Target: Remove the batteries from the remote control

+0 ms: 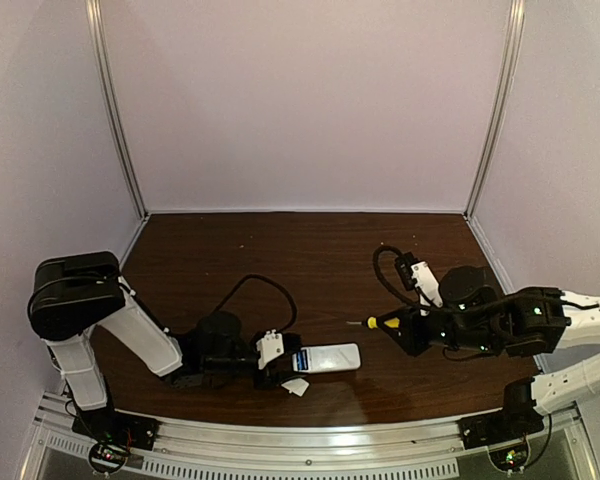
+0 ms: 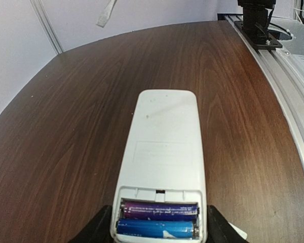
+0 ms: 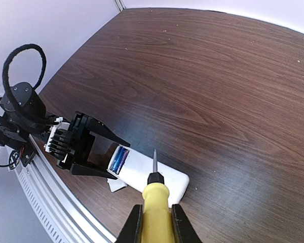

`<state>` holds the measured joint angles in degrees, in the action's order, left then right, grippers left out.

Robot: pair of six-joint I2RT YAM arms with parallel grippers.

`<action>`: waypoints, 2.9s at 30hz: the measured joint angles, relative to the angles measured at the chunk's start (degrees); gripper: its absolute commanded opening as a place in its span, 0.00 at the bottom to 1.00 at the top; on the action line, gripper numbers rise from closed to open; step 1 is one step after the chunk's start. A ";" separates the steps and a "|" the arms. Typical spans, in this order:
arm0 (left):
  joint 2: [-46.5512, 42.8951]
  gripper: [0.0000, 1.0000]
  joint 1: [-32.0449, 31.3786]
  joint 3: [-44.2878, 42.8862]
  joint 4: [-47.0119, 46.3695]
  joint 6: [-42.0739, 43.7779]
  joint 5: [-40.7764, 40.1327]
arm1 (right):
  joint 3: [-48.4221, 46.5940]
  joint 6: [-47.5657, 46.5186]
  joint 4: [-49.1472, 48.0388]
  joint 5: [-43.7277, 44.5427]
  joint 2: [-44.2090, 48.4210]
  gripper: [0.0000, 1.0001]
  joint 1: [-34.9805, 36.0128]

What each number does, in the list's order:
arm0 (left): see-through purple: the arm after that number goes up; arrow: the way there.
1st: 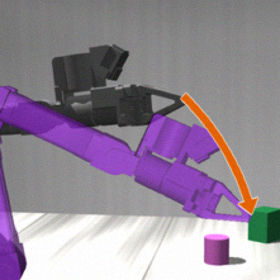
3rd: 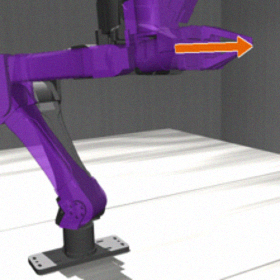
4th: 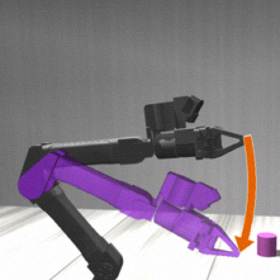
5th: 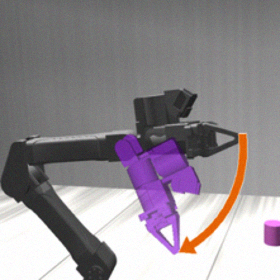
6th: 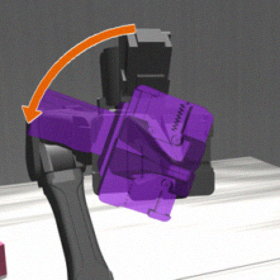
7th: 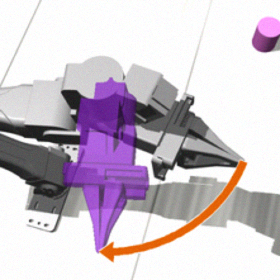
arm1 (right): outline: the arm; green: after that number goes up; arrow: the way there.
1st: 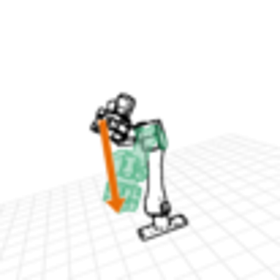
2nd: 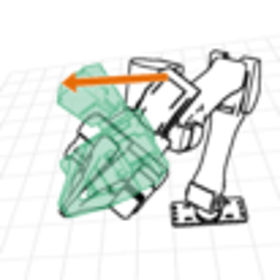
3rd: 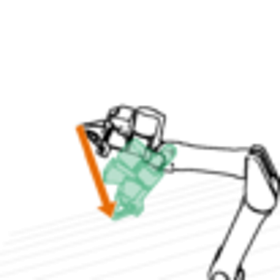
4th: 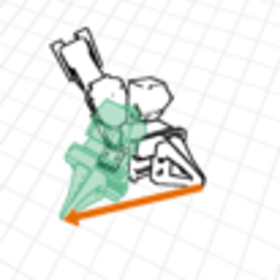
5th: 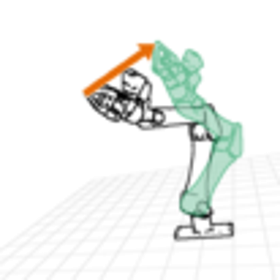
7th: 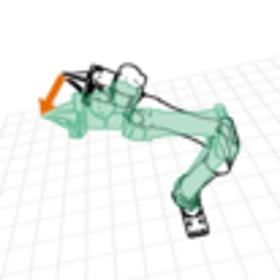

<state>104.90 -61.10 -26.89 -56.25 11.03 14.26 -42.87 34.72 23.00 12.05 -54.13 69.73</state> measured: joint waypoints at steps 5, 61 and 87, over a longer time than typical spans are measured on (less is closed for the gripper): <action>0.00 0.31 -0.07 0.00 -0.87 -0.04 0.66 | -0.09 0.02 1.51 1.07 0.02 0.00 0.00; 2.82 0.25 -0.09 0.52 -3.74 3.87 -2.12 | -11.63 1.77 2.16 -13.40 -16.94 0.00 -3.17; 3.54 0.24 -0.09 0.09 -6.29 3.87 -3.43 | -11.32 7.50 -2.03 -8.24 -25.57 0.00 -0.59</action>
<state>108.44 -61.19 -26.81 -62.54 14.90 10.83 -54.19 42.22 20.97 3.81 -79.70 69.14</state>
